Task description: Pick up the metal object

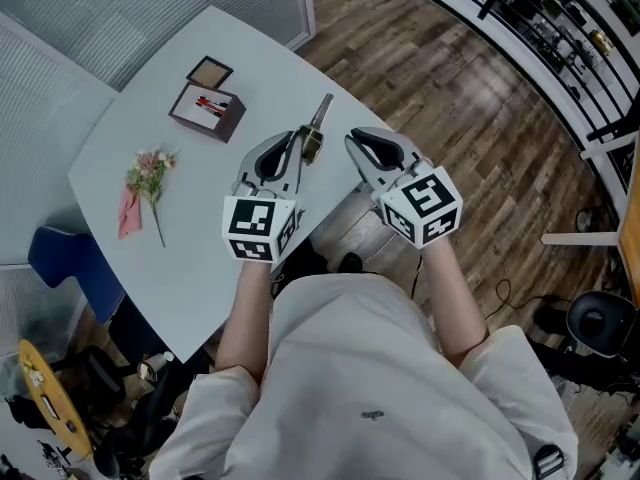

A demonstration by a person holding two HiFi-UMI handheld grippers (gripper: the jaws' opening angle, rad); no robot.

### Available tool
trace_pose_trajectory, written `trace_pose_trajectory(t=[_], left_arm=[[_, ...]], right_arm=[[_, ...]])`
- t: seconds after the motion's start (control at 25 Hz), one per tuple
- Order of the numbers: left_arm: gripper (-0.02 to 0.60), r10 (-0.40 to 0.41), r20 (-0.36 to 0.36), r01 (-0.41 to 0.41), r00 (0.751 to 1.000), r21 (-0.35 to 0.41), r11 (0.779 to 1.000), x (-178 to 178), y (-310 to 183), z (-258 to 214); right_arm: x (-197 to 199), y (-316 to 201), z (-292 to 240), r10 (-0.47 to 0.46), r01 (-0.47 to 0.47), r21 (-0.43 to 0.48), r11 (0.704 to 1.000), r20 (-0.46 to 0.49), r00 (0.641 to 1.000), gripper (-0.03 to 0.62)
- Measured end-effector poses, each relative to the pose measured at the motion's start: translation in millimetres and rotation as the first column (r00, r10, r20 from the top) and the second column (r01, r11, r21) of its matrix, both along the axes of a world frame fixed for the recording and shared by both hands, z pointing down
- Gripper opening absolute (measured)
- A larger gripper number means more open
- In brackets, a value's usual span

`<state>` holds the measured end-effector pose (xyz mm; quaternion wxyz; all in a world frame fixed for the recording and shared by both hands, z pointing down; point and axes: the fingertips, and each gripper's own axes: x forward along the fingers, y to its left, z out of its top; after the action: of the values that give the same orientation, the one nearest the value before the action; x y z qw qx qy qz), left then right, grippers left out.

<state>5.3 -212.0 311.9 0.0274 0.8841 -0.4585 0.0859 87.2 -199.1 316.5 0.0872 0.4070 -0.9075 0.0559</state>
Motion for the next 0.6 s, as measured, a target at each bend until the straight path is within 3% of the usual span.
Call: trace_pose_trajectory(t=[0.6], left_arm=[[0.026,0.0,-0.017,0.0,1.0,-0.015,1.0,-4.6,12.3,4.0]], right_arm=[[-1.8,11.1,4.2,0.026,-0.026,-0.004,1.0,0.004,1.0,0.008]])
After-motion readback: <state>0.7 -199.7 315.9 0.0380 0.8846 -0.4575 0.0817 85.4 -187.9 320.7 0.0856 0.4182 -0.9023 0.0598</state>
